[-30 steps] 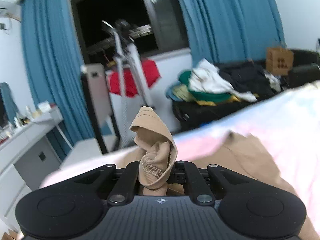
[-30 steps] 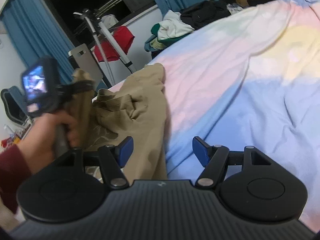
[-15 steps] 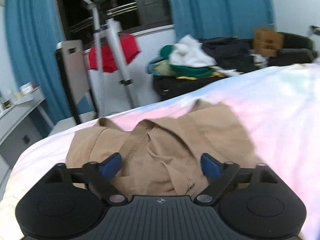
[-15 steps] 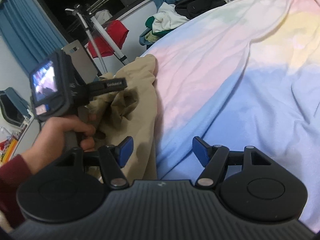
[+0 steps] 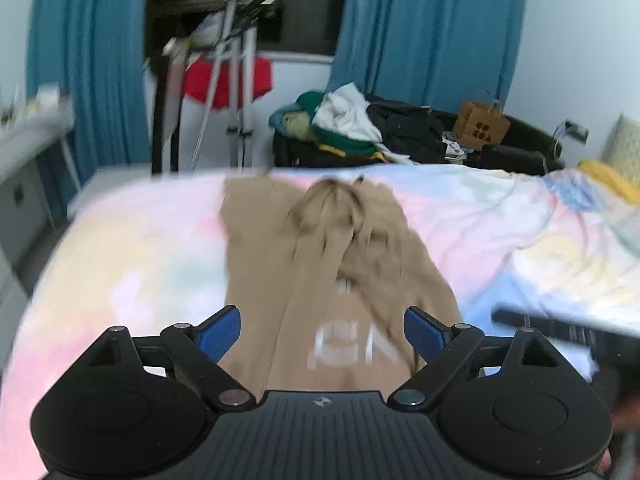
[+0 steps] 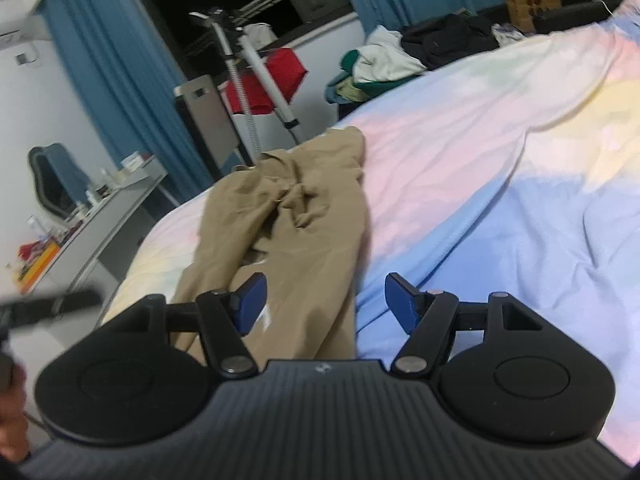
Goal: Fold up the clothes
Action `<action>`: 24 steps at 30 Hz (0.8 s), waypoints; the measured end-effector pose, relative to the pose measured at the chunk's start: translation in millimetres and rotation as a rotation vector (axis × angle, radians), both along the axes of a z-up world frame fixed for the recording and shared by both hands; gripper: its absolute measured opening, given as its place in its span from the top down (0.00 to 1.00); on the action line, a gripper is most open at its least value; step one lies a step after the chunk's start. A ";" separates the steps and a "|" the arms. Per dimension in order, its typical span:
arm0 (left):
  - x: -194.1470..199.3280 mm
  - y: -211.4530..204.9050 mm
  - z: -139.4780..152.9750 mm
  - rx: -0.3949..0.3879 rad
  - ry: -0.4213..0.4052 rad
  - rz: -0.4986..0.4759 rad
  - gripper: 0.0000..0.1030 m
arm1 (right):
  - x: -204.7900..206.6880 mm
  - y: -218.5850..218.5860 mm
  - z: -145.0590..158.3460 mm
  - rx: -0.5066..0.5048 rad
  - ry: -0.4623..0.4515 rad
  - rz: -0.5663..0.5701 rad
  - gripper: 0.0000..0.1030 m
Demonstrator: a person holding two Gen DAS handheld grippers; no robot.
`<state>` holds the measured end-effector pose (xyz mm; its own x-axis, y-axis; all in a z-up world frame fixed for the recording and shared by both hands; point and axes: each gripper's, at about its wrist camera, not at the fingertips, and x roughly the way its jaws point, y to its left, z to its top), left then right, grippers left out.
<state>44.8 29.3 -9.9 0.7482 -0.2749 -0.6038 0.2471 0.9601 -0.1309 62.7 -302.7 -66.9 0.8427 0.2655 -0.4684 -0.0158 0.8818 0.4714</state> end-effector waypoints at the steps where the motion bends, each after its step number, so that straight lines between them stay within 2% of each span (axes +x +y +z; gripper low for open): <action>1: -13.4 14.3 -3.8 -0.027 0.030 0.019 0.12 | -7.1 0.2 4.9 0.004 -0.007 0.010 0.33; 5: -43.9 61.8 -29.6 -0.152 0.157 0.082 0.13 | -34.5 4.4 23.9 -0.002 -0.026 0.036 0.33; 8: -52.2 90.1 -49.7 -0.260 0.277 0.113 0.19 | -57.2 8.9 35.0 -0.007 -0.030 0.054 0.33; 10: -53.0 96.3 -56.7 -0.283 0.321 0.100 0.19 | -73.6 10.7 36.9 -0.018 -0.020 0.053 0.34; 15: -49.9 86.7 -75.8 -0.141 0.365 0.084 0.22 | -112.6 12.8 23.7 -0.006 0.056 0.040 0.33; 18: -51.0 86.7 -92.3 -0.097 0.430 0.088 0.32 | -117.8 12.7 16.8 0.001 0.087 0.021 0.33; 21: -56.5 80.7 -91.3 -0.043 0.418 0.060 0.48 | -110.1 13.8 12.1 -0.005 0.108 0.012 0.33; 23: -61.2 74.7 -86.9 0.002 0.403 0.032 0.73 | -104.4 15.3 5.6 -0.002 0.138 0.015 0.33; 24: -63.8 71.7 -83.8 0.028 0.390 0.024 0.82 | -102.8 16.2 2.8 0.002 0.150 0.018 0.33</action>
<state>-19.0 101.0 -93.7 0.4671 -0.2392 -0.8512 0.1612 0.9696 -0.1840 -40.1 -286.5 -64.1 0.7586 0.2807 -0.5880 0.0391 0.8812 0.4711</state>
